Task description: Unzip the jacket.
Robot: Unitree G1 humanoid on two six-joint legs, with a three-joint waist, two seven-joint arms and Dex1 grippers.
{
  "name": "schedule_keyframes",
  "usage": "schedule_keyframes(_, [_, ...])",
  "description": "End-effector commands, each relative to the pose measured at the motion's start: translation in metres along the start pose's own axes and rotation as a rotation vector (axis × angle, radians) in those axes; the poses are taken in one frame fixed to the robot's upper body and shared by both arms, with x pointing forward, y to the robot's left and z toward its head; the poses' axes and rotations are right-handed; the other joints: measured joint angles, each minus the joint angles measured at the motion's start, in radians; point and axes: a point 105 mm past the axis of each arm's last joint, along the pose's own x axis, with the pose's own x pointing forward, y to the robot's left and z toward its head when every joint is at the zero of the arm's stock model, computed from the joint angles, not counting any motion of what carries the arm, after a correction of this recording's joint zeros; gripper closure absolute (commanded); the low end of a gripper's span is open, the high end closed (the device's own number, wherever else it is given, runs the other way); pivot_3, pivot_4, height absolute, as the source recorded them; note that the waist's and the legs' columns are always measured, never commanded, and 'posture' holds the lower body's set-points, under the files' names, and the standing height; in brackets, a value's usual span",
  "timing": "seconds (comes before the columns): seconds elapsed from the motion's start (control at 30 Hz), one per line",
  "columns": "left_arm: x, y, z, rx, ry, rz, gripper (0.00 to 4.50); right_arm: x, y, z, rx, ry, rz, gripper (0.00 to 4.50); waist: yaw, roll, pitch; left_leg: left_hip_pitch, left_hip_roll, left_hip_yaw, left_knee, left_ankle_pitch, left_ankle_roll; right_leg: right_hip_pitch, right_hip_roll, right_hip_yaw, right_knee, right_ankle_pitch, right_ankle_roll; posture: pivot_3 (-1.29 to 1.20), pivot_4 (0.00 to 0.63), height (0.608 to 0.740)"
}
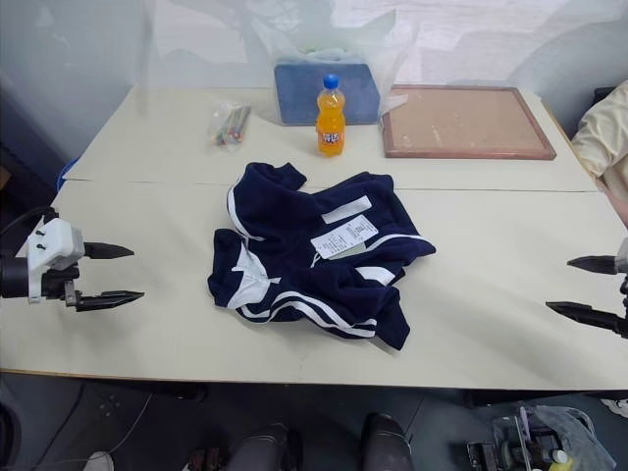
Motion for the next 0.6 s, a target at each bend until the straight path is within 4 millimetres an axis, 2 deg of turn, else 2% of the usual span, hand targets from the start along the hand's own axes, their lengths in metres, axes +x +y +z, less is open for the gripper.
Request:
schedule_keyframes(0.03, [-0.008, 0.003, 0.007, 0.048, 0.001, 0.016, 0.02, -0.001, -0.003, 0.003, -0.020, -0.019, -0.017, 0.03, 0.000, 0.000, 0.000, 0.000, 0.000, 0.000, 0.000, 0.000, 0.000, 0.000, 0.000, 0.000, 0.000, 0.000, 0.000, 0.00, 0.150, 0.740])
schedule_keyframes(0.6, [0.001, -0.001, 0.009, 0.024, -0.021, 0.022, 0.02, 0.009, 0.000, 0.005, -0.041, -0.044, -0.019, 0.03, 0.000, 0.000, 0.000, 0.000, 0.000, 0.000, 0.000, 0.000, 0.000, 0.000, 0.000, 0.000, 0.000, 0.000, 0.000, 0.00, 0.150, 0.740])
